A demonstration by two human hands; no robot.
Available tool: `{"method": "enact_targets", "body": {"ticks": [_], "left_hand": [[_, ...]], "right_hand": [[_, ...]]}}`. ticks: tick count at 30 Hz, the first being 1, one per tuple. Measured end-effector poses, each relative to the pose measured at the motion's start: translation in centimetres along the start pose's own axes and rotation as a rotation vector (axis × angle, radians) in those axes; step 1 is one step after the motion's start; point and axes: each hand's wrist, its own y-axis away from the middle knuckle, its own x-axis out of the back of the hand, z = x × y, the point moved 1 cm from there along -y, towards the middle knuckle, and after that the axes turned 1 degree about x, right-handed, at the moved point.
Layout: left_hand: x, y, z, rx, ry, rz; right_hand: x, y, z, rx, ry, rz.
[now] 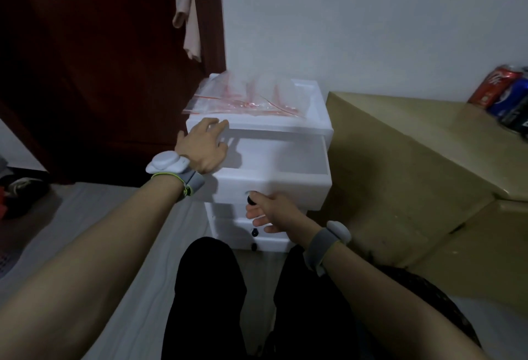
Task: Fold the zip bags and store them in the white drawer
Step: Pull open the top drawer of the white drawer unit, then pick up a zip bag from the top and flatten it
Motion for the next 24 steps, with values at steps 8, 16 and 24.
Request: {"method": "enact_targets", "body": {"ticks": [8,16,24], "left_hand": [[0.4,0.0,0.1,0.005,-0.025,-0.035],[1.0,-0.4,0.5,-0.019,-0.103,-0.027],[1.6,-1.3,1.8,-0.031,-0.188,0.015]], "right_hand": [[0.5,1.2,-0.5,-0.032,0.07,-0.029],[3.9,2.5,-6.4,0.064,0.529,-0.198],[7.9,-3.3,-11.0,0.525,0.61,0.49]]}}
